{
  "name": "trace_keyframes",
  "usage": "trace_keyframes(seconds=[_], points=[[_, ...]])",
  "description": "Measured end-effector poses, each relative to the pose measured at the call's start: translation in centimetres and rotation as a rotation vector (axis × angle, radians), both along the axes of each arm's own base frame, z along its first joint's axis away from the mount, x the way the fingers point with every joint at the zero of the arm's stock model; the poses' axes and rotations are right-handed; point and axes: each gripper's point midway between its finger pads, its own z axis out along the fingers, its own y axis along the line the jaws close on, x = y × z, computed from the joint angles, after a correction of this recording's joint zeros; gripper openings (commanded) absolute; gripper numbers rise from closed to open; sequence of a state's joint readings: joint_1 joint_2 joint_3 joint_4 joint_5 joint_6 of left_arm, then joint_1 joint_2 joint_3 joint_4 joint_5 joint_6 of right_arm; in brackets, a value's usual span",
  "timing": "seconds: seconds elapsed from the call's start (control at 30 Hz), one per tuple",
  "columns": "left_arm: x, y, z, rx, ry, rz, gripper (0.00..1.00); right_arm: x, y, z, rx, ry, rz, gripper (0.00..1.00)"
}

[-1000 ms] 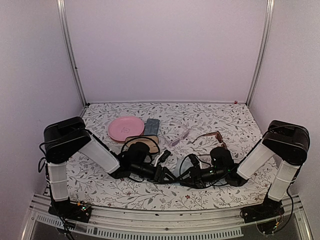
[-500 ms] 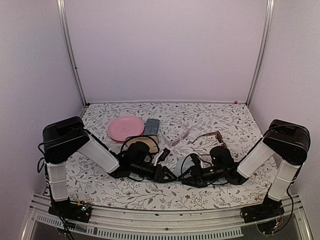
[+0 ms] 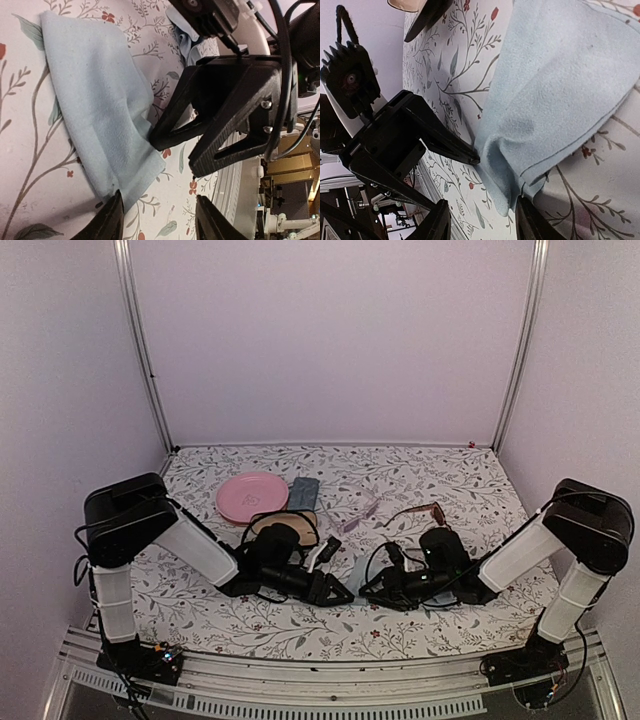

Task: Organize the sunglasses
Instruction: Smooth out the folded cleaning cloth at the center of the board.

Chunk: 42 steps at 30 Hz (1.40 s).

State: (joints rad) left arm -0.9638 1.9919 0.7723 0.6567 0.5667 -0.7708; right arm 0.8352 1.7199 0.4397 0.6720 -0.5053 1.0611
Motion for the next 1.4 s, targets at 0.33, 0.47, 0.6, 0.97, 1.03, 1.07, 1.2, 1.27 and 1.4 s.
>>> trace_keyframes(seconds=[0.33,0.47,0.6,0.97,1.03,1.07,1.2,1.27,1.4], points=[[-0.2,-0.1,-0.1,0.020,-0.031,-0.012,0.50,-0.4,-1.3,0.8,-0.028,-0.003,-0.018,0.48],[-0.4,-0.1,-0.1,0.026,-0.039,-0.020,0.49,-0.2,-1.1,2.0,-0.011,-0.038,-0.011,0.48],[-0.4,-0.1,-0.2,0.034,-0.050,-0.026,0.48,0.4,-0.4,2.8,-0.002,-0.067,-0.001,0.48],[-0.5,0.1,-0.4,0.051,-0.082,-0.041,0.46,1.5,0.9,0.3,-0.041,-0.050,0.016,0.48],[-0.5,0.1,-0.2,0.056,-0.086,-0.042,0.46,1.5,0.9,0.3,-0.036,-0.052,0.018,0.48],[-0.6,0.3,-0.2,0.062,-0.086,-0.041,0.46,1.5,1.0,0.3,-0.034,-0.052,0.019,0.48],[-0.6,0.6,-0.2,0.084,-0.091,-0.038,0.46,1.5,1.0,0.2,-0.031,-0.048,0.018,0.48],[-0.6,0.7,-0.2,0.091,-0.096,-0.038,0.46,1.4,0.9,0.2,-0.030,-0.043,0.017,0.48],[-0.5,0.9,-0.3,0.107,-0.109,-0.037,0.45,1.1,0.9,0.1,-0.027,-0.038,0.014,0.47]])
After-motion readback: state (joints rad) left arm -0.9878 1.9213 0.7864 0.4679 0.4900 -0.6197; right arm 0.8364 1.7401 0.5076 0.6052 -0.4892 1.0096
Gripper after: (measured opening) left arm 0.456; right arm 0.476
